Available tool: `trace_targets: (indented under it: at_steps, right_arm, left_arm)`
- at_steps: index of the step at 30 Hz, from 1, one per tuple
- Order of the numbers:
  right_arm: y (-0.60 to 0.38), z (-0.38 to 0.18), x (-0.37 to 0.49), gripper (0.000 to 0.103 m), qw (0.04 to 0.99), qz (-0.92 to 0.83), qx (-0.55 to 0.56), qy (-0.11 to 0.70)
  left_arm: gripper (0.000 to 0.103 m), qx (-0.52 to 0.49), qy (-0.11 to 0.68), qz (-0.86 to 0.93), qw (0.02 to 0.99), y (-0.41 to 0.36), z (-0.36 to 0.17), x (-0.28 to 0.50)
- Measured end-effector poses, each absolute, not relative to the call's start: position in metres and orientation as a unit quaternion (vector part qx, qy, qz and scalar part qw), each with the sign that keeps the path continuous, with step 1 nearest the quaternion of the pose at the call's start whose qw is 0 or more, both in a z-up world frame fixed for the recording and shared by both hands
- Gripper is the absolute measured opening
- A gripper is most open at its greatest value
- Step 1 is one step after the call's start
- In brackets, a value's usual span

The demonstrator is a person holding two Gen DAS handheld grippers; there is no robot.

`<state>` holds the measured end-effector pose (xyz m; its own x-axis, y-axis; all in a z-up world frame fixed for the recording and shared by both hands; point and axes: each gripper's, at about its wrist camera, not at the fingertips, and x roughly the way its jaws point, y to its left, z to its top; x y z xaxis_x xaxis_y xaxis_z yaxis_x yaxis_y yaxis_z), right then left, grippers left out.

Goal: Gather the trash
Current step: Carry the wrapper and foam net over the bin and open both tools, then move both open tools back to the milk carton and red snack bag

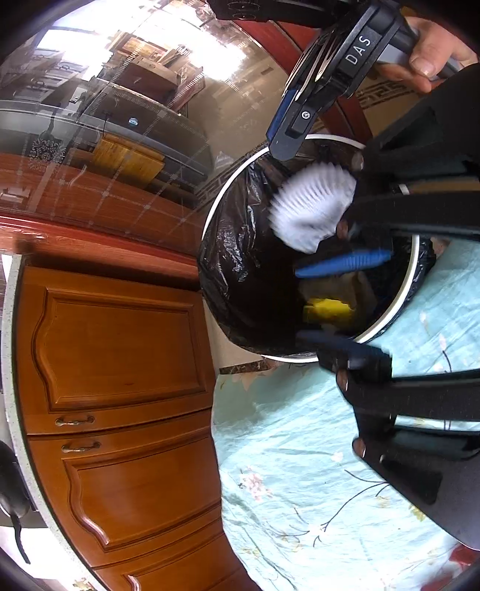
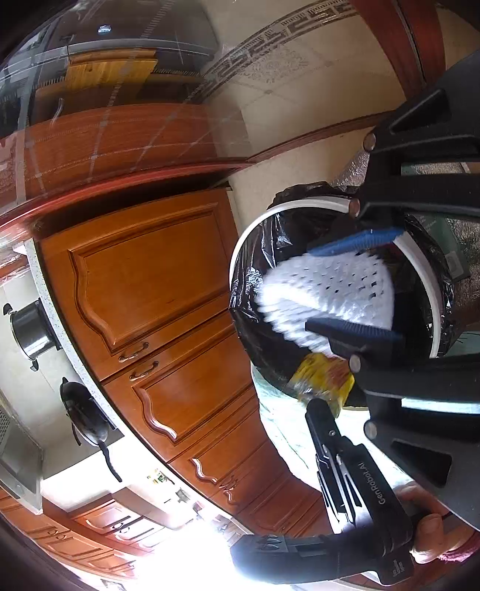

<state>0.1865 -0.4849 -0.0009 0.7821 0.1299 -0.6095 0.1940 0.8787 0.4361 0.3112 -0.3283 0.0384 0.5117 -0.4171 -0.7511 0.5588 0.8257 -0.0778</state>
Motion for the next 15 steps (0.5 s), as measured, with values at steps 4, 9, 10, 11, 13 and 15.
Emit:
trace_targets:
  at_steps: [4, 9, 10, 11, 13, 15]
  right_arm:
    - [-0.485, 0.002, 0.183, 0.043, 0.913, -0.018, 0.247, 0.324]
    - [-0.481, 0.006, 0.174, 0.043, 0.914, -0.016, 0.253, 0.317]
    - [-0.479, 0.007, 0.172, 0.043, 0.914, -0.014, 0.254, 0.316]
    - [-0.477, 0.007, 0.17, 0.043, 0.914, -0.013, 0.254, 0.315]
    - [-0.472, 0.007, 0.164, 0.045, 0.914, -0.009, 0.257, 0.314]
    - [-0.465, 0.007, 0.159, 0.05, 0.914, -0.003, 0.26, 0.311]
  left_arm:
    - [0.036, 0.086, 0.396, -0.283, 0.87, -0.325, 0.044, 0.308]
    - [0.036, 0.077, 0.391, -0.276, 0.874, -0.31, 0.046, 0.298]
    - [0.036, 0.072, 0.393, -0.275, 0.875, -0.304, 0.045, 0.296]
    - [0.036, 0.065, 0.395, -0.275, 0.874, -0.297, 0.043, 0.293]
    - [0.036, 0.054, 0.4, -0.269, 0.874, -0.284, 0.039, 0.288]
    - [0.036, 0.039, 0.404, -0.263, 0.875, -0.269, 0.035, 0.281]
